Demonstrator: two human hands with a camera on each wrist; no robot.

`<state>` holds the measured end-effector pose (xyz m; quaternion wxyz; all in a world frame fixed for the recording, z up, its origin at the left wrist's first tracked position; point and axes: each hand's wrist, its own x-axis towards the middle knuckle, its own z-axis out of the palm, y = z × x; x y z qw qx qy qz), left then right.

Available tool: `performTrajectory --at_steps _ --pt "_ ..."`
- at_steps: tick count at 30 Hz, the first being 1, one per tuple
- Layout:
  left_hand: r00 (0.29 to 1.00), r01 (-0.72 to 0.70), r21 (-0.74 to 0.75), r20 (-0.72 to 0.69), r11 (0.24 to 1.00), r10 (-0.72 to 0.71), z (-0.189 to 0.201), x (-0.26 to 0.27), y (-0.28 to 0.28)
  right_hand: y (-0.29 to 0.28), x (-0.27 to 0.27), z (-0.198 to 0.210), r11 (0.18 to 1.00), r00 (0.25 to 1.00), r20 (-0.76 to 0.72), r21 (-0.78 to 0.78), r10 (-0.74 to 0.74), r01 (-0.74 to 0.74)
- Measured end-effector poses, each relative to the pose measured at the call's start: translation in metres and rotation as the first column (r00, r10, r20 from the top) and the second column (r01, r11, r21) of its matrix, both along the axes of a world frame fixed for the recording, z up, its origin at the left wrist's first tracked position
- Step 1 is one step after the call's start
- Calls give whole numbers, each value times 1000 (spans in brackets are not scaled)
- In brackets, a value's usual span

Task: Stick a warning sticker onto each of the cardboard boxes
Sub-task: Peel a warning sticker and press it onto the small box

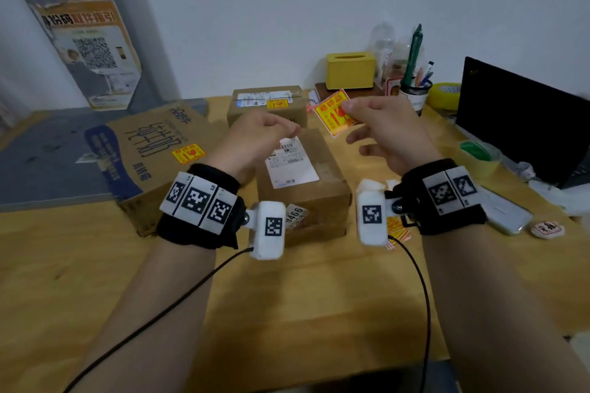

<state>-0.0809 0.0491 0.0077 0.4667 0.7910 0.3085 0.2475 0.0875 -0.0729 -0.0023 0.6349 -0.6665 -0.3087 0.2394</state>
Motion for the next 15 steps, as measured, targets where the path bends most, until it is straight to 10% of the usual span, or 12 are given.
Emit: performTrajectory --at_steps 15 --pt "971 -101 -88 210 991 117 8 26 42 55 7 6 989 990 38 38 139 -141"
